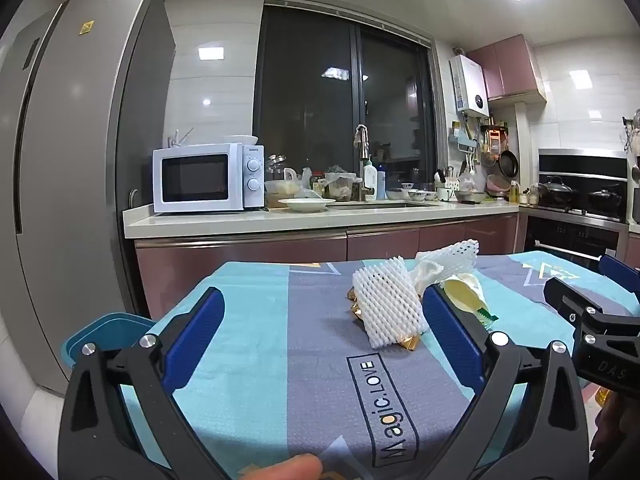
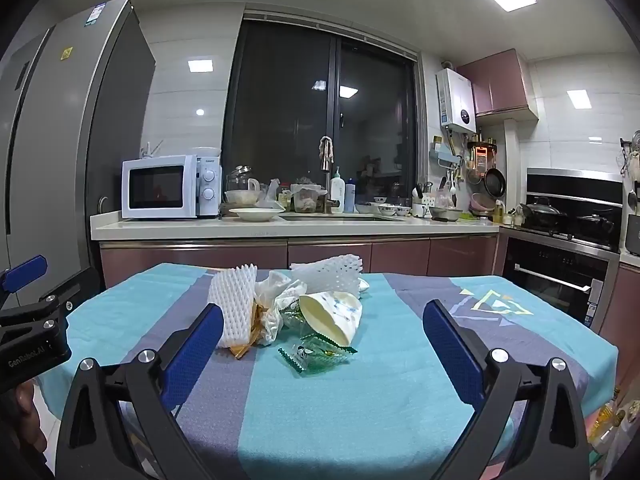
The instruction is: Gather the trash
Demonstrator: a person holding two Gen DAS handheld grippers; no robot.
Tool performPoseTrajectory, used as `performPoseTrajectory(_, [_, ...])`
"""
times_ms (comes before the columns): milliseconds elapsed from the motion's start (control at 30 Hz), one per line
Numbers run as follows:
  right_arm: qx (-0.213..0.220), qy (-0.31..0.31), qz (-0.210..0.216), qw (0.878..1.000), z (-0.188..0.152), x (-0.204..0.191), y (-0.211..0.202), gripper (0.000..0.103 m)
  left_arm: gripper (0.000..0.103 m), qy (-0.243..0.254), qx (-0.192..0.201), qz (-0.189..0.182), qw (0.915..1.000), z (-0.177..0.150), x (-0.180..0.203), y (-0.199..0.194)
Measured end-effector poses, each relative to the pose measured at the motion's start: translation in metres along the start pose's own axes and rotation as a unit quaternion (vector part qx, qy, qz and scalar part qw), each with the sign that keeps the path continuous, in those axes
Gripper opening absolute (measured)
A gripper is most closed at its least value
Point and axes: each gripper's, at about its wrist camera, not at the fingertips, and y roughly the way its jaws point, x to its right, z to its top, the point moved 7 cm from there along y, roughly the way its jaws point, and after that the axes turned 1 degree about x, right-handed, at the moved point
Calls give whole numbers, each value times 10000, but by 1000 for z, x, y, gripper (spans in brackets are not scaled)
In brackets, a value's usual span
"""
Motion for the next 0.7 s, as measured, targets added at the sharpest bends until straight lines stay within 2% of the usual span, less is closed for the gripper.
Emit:
performPoseTrajectory(133, [16, -11, -7, 10000, 0, -1, 1, 96, 98, -2, -87, -34, 10000, -2, 0, 4])
performPoseTrajectory(333, [90, 5, -7, 10000, 3, -1, -5, 97, 98, -140, 50, 3, 9999, 0, -14, -2])
performPoseTrajectory(700, [119, -46, -27, 9999, 5, -4, -9, 97, 98, -72, -2, 26, 10000, 4, -11, -9])
